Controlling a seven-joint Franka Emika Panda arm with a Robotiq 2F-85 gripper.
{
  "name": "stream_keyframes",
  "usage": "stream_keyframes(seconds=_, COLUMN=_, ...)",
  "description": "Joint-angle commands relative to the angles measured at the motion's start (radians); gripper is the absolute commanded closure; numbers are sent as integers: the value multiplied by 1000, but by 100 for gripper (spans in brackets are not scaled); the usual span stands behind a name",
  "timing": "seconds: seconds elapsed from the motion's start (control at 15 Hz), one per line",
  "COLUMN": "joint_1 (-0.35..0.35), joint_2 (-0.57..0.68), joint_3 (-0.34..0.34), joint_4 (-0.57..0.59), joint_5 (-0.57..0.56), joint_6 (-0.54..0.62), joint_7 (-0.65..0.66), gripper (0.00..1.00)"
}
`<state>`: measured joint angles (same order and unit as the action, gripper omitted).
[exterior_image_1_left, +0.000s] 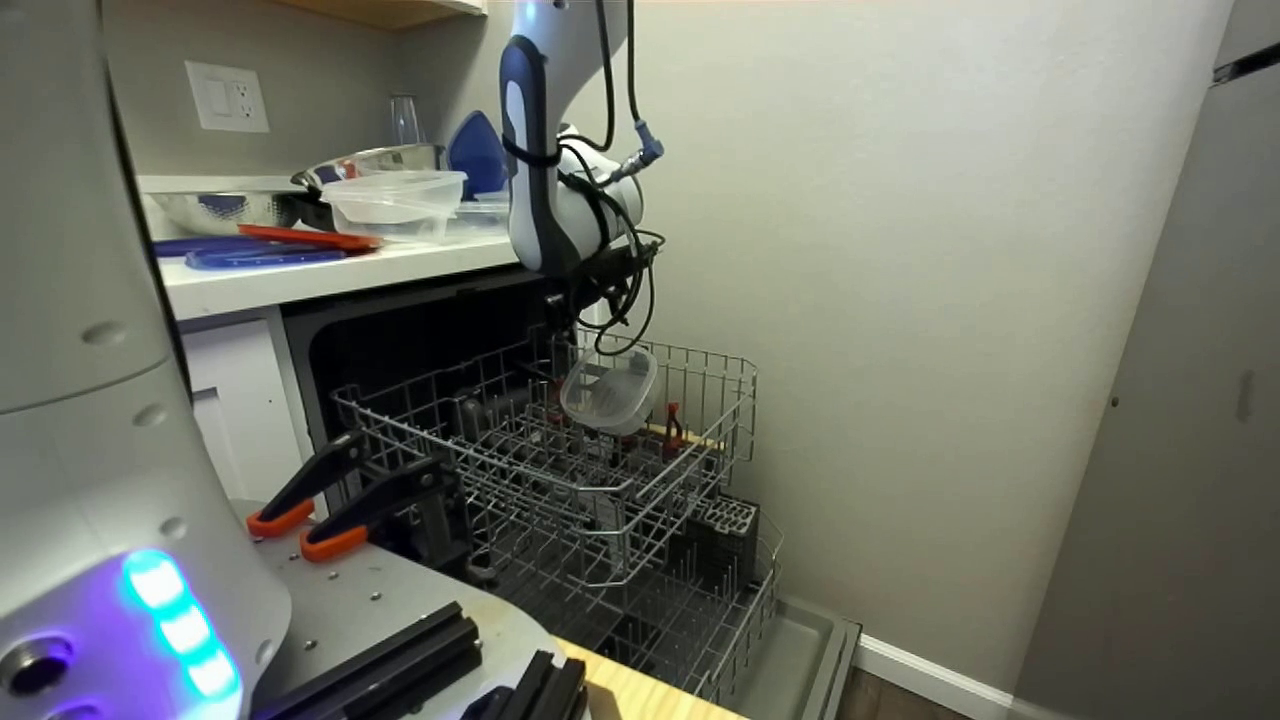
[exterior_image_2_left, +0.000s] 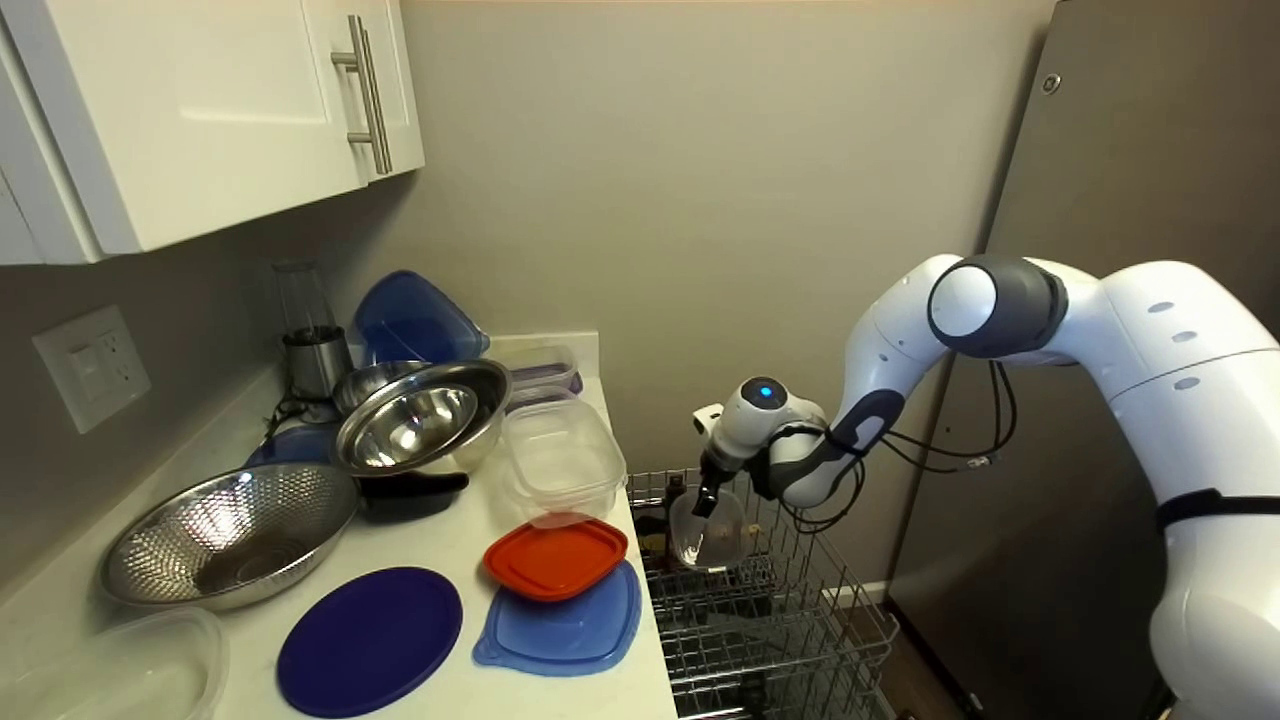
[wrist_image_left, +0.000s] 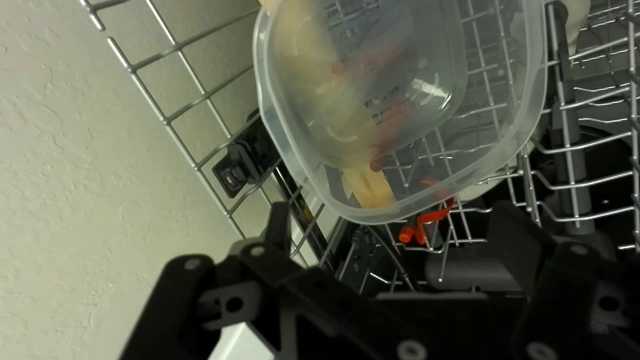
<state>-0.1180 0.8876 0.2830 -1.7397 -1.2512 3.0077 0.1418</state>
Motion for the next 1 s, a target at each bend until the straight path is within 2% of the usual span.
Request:
stream_keyframes(seconds=0.0, joint_1=-1, joint_2=0, joint_3=0, joint_4=-3, joint_5=0, joint_6=0, joint_7=0, gripper=0)
stream_keyframes(seconds=0.33, joint_1=-1, joint_2=0, joint_3=0, joint_4=-6, joint_5=0, joint_6=0, joint_7=0, gripper=0)
stream_keyframes(seconds=0.4, joint_1=-30, joint_2=-4, joint_3=26, joint_4=-14, joint_5=20, joint_6=9, joint_7=-40, gripper=0)
stream_keyframes(seconds=0.67, joint_1=-206, joint_2=-36, joint_3=234, joint_4=-79, joint_5=161, joint_6=-19, joint_7=-311, gripper=0)
stream_keyframes(seconds=0.8, joint_1=-342, joint_2=-8, joint_3=399, joint_4=-109, joint_5=201, joint_6=-79, joint_7=-449, gripper=0)
stream_keyframes(seconds=0.93, joint_1=-455, joint_2=34, joint_3=545, joint_4=-115, joint_5=251, joint_6=-206, joint_7=-583, gripper=0)
